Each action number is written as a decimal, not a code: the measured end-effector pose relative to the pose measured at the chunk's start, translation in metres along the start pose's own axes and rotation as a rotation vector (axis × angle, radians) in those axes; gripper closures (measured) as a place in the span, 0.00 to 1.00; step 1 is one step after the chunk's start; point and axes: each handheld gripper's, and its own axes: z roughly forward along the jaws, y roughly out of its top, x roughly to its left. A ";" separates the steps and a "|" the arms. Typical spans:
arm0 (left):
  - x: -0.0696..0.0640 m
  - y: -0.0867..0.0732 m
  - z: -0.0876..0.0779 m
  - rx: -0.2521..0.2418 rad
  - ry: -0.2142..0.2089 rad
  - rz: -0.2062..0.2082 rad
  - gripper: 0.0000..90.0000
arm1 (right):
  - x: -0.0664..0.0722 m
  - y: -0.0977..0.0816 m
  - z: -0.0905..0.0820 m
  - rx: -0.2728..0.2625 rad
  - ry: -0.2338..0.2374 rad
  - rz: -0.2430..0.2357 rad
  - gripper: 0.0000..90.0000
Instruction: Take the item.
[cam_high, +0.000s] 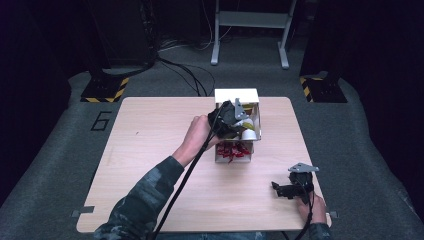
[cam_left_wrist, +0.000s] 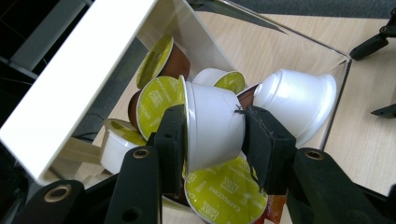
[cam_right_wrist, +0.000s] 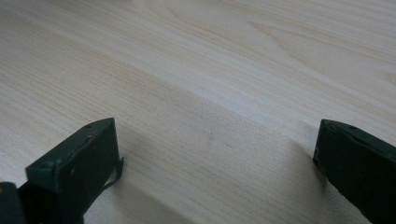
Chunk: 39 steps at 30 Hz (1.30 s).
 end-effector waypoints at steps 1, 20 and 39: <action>0.000 -0.001 -0.002 -0.005 0.001 -0.003 0.66 | 0.000 0.000 0.000 0.000 0.000 0.000 0.00; 0.008 -0.016 -0.040 -0.091 0.010 -0.048 0.66 | 0.000 0.000 0.000 0.000 0.000 -0.001 0.00; 0.021 -0.059 -0.079 -0.161 0.068 -0.146 0.66 | 0.000 0.000 0.000 0.001 0.004 -0.004 0.00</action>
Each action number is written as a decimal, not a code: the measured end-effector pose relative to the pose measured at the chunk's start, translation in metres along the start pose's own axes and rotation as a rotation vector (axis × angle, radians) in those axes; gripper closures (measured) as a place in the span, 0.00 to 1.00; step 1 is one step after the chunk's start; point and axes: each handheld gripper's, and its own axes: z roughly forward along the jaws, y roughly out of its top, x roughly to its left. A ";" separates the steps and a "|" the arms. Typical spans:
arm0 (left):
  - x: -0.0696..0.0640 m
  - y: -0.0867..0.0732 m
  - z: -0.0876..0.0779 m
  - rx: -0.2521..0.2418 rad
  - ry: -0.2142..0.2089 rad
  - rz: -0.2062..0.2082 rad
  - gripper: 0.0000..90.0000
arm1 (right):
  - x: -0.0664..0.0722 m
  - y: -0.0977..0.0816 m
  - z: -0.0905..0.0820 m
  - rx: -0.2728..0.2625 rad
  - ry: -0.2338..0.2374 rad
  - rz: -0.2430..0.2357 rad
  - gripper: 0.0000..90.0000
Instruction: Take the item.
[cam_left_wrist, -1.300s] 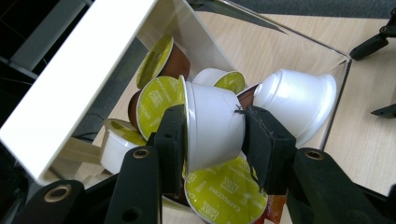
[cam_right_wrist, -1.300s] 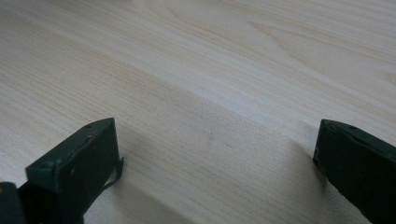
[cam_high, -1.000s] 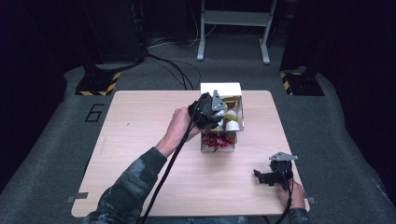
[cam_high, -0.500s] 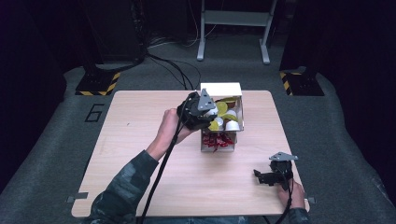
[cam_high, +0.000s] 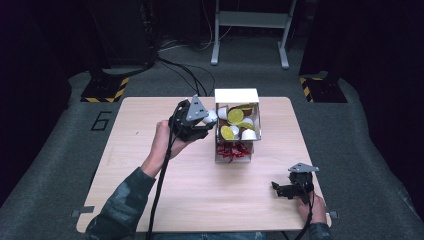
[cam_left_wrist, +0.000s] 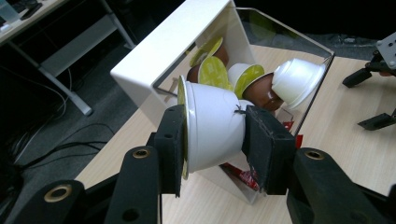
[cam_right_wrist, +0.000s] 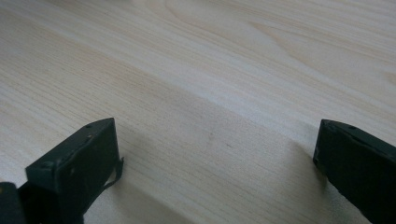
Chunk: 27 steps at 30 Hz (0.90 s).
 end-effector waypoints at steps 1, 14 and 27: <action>0.001 -0.002 -0.002 -0.003 0.002 -0.003 0.66 | 0.000 0.000 0.000 0.001 0.000 0.000 0.00; 0.016 -0.028 -0.019 -0.013 0.050 -0.064 0.66 | 0.000 0.000 0.000 0.000 0.000 0.000 0.00; 0.026 -0.068 -0.027 0.005 0.076 -0.129 0.66 | 0.000 0.000 0.000 0.000 0.000 0.000 0.00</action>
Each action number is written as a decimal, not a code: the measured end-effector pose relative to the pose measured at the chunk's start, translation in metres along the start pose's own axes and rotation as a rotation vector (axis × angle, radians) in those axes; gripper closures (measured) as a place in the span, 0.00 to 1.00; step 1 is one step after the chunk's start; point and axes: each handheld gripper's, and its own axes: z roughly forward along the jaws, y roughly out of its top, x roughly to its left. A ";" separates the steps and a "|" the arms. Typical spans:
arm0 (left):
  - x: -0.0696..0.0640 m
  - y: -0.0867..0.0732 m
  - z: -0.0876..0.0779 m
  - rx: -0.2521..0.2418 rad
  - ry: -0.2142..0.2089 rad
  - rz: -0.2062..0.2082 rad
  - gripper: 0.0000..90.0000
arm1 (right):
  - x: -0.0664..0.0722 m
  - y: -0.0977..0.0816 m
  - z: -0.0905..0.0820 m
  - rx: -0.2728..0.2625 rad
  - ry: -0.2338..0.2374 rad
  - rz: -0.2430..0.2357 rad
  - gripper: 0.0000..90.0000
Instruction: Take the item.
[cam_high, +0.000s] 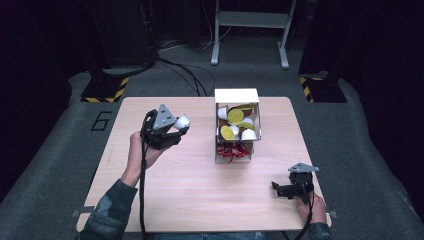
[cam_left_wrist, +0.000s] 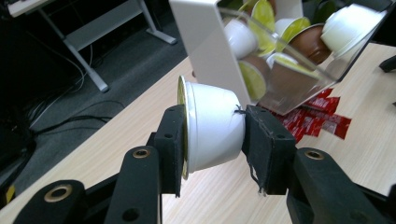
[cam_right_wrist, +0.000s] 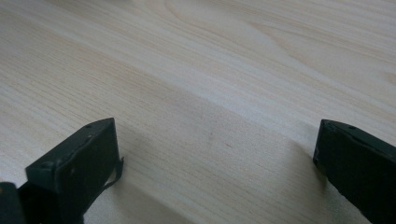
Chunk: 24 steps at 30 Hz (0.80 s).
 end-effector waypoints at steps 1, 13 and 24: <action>0.001 -0.003 -0.001 -0.002 0.002 -0.007 0.66 | 0.000 0.000 0.000 0.001 0.000 0.000 0.00; 0.018 -0.050 -0.003 -0.002 0.005 -0.084 0.66 | 0.000 0.000 0.000 0.001 0.000 0.002 0.00; 0.034 -0.093 0.000 0.020 -0.003 -0.153 0.66 | 0.000 0.000 0.000 0.001 0.000 0.006 0.00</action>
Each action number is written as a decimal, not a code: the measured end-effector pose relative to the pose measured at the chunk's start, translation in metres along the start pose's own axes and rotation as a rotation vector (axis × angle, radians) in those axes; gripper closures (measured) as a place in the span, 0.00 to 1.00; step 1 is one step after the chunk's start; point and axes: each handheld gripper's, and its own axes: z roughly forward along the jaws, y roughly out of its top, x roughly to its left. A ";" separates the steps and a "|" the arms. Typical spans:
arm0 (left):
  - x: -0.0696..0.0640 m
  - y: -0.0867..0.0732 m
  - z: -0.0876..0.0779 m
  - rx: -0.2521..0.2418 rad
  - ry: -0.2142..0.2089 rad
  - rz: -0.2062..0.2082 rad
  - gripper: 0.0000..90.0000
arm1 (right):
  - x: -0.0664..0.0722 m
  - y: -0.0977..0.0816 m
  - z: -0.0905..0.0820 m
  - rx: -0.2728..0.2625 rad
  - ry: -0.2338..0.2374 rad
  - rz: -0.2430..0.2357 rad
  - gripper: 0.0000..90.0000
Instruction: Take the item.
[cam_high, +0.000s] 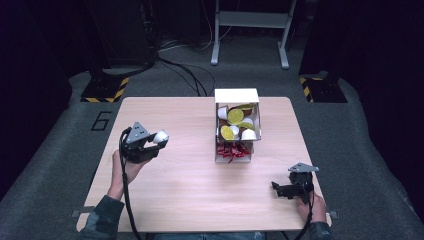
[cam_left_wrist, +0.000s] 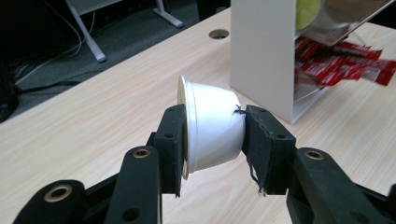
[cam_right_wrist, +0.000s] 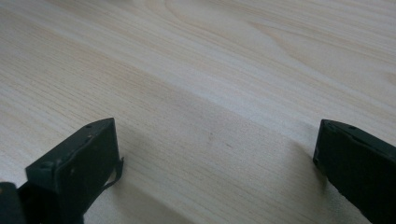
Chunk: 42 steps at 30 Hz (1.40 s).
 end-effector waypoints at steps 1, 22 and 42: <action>0.002 -0.005 0.003 -0.003 0.004 -0.011 0.66 | 0.000 0.000 0.000 0.000 0.000 -0.001 0.00; 0.026 -0.050 0.044 0.061 -0.020 -0.113 0.66 | 0.000 0.000 0.000 0.000 0.001 -0.006 0.00; 0.023 -0.066 0.080 0.149 -0.006 -0.125 0.66 | 0.000 0.000 0.000 -0.001 0.001 -0.002 0.00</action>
